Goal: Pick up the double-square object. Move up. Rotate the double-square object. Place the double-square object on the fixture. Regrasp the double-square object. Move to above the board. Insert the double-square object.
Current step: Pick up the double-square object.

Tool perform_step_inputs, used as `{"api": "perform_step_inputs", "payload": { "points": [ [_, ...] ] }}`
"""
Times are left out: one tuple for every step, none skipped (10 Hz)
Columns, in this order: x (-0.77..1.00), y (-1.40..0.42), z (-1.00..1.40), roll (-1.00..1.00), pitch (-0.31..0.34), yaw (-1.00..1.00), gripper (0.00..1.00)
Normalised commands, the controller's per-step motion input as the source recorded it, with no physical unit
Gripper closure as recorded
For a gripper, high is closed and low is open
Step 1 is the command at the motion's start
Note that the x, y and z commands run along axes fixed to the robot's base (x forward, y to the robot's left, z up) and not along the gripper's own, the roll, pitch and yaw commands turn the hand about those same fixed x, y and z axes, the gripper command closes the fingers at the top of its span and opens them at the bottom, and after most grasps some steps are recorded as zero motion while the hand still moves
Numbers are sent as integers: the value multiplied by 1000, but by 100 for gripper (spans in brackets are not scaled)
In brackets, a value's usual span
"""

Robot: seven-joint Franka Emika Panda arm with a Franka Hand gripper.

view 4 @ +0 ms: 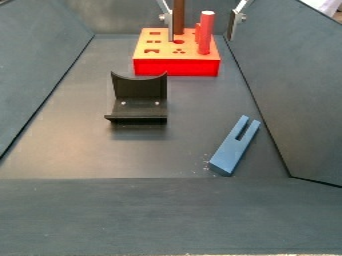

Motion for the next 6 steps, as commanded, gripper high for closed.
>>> {"api": "perform_step_inputs", "payload": {
  "points": [
    [0,103,0,0,16,-71,0],
    [-34,369,-163,-17,0,-569,0],
    [0,300,-246,-50,6,-631,0],
    [-11,134,-243,-56,0,-760,0],
    [-29,100,-274,-66,0,-789,0],
    [-20,94,-329,-114,-3,-751,0]
  ]
}}
